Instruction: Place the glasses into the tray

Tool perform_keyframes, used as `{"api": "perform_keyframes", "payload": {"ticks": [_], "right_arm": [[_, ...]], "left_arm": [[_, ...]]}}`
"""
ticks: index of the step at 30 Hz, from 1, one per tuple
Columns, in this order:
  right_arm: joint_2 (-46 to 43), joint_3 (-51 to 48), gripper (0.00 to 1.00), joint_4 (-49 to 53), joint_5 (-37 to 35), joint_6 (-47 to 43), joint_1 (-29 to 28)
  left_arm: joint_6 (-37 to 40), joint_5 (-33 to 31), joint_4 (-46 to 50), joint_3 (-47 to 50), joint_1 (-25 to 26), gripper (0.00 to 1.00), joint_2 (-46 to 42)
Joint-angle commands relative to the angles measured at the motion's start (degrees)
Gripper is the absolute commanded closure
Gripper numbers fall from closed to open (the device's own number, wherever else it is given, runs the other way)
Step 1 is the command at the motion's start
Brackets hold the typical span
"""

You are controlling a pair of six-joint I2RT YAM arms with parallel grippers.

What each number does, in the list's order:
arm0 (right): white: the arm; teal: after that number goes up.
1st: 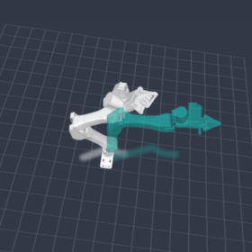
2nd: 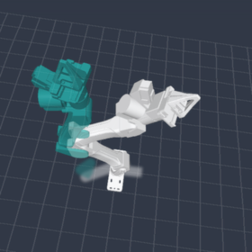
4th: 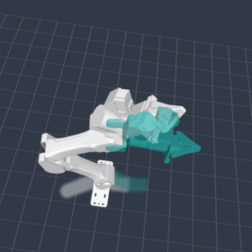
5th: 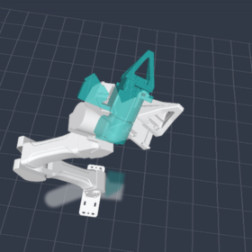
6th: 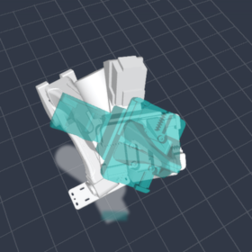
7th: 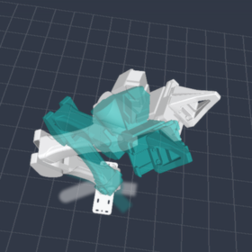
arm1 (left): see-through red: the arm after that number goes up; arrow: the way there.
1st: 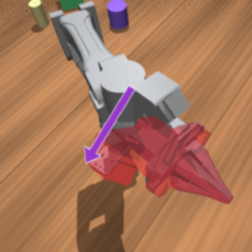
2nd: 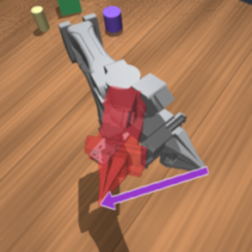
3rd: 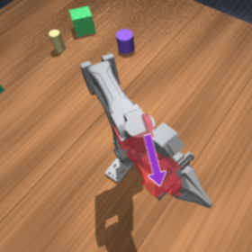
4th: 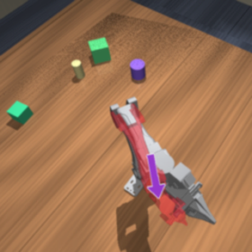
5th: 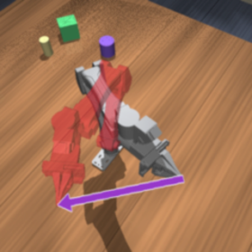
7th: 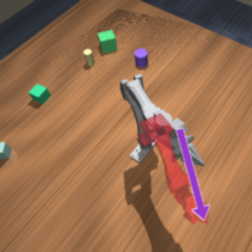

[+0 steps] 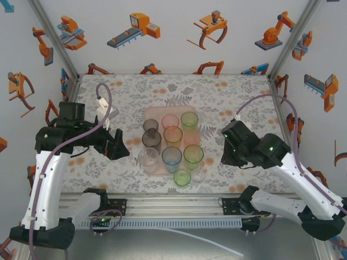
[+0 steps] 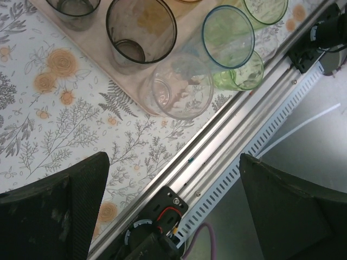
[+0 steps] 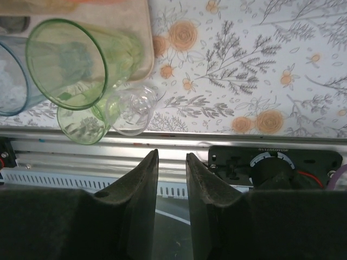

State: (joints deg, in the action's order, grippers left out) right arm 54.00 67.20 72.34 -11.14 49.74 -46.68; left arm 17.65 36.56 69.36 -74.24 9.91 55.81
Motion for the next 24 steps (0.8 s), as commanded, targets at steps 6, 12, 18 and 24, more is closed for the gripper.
{"api": "perform_keyframes", "payload": {"ticks": [6,12,18,24], "right_arm": [[0.16,-8.71,0.71,-7.72,6.05,0.67,0.18],[-1.1,-15.85,0.71,-15.07,9.69,0.4,-0.29],[-2.89,-20.71,0.7,-19.17,9.57,1.05,-2.16],[-1.62,-22.52,0.7,-20.15,7.54,0.64,-3.68]], "left_arm": [[-4.35,-5.28,-5.04,0.36,0.81,0.03,-0.26],[-5.53,-7.46,-5.96,-2.79,0.2,0.03,3.2],[-4.41,-9.92,-4.96,-8.03,-0.88,0.03,6.9],[-5.75,-6.95,-4.42,-11.14,-4.0,0.03,9.78]]}}
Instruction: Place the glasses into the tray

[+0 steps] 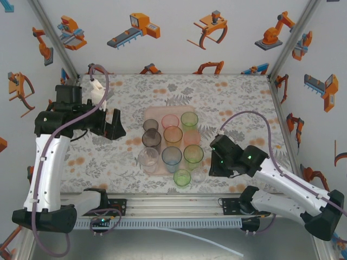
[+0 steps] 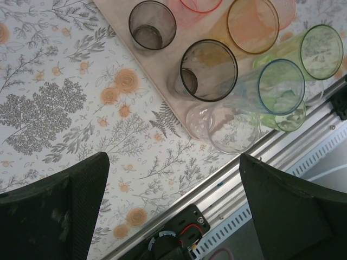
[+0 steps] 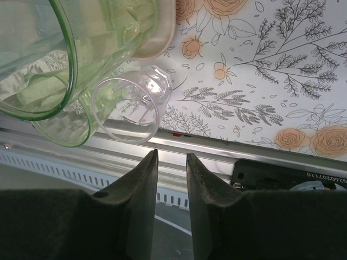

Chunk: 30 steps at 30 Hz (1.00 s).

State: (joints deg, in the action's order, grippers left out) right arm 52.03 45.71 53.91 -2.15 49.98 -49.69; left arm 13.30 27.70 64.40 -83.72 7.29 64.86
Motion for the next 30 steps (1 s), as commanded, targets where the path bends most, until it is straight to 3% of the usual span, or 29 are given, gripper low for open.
{"api": "perform_keyframes", "payload": {"ticks": [1,9,30], "right_arm": [[0.73,-1.27,0.7,-2.18,-1.62,0.2,-0.73],[3.83,-2.11,0.69,-5.03,-1.58,-1.09,-1.1],[6.02,-5.37,0.69,-11.39,-1.19,0.91,-1.89]], "left_arm": [[-1.79,2.7,0.47,-1.88,-2.1,0.03,1.01],[-2.56,3.67,0.48,-1.43,-4.89,0.03,0.56],[-3.02,4.43,-0.67,1.79,-6.23,0.03,-1.11]]}}
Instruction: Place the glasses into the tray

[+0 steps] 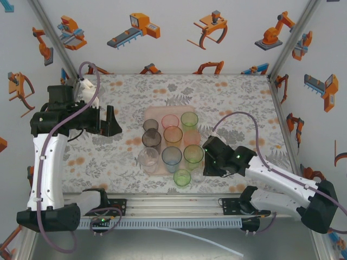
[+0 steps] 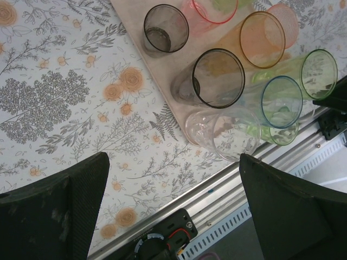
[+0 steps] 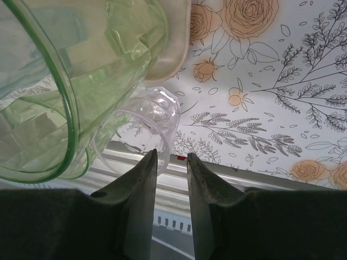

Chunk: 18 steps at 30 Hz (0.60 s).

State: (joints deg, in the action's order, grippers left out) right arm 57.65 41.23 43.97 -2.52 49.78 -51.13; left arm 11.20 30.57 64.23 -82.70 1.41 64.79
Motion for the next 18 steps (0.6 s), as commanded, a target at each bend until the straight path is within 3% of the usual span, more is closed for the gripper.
{"api": "perform_keyframes", "payload": {"ticks": [1,18], "right_arm": [[0.57,-0.89,0.69,-1.62,-0.82,1.09,-0.46],[3.45,-1.09,0.72,-0.48,-2.99,1.28,-0.9]], "left_arm": [[-0.92,1.6,-0.48,0.82,-0.36,0.03,-1.08],[-1.0,1.73,-0.66,1.6,-0.62,0.03,-1.67]]}}
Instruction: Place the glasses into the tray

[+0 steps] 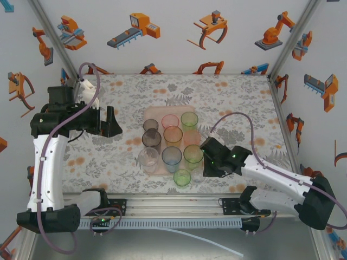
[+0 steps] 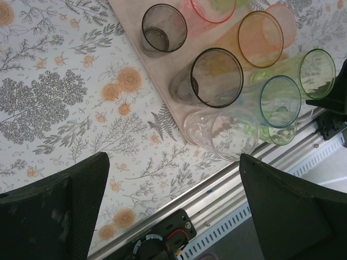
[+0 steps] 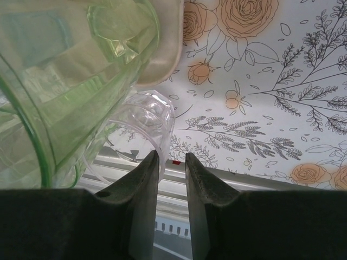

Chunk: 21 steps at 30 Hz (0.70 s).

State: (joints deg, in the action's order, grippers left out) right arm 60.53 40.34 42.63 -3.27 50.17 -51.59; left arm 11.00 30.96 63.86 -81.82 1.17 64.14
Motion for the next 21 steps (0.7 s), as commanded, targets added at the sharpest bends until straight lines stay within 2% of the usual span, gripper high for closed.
{"api": "perform_keyframes", "payload": {"ticks": [1,10,21], "right_arm": [[0.74,-0.17,0.73,0.87,-2.3,0.88,-0.39],[2.04,0.18,0.77,0.58,-2.7,0.7,-0.7],[2.18,0.09,0.9,0.8,-2.77,0.43,-0.81]], "left_arm": [[-0.76,1.3,-0.31,0.79,-0.38,0.03,-1.06],[-0.82,1.38,-0.24,1.08,-0.65,0.03,-1.46],[-1.06,1.81,-0.32,1.29,-0.96,0.03,-1.67]]}}
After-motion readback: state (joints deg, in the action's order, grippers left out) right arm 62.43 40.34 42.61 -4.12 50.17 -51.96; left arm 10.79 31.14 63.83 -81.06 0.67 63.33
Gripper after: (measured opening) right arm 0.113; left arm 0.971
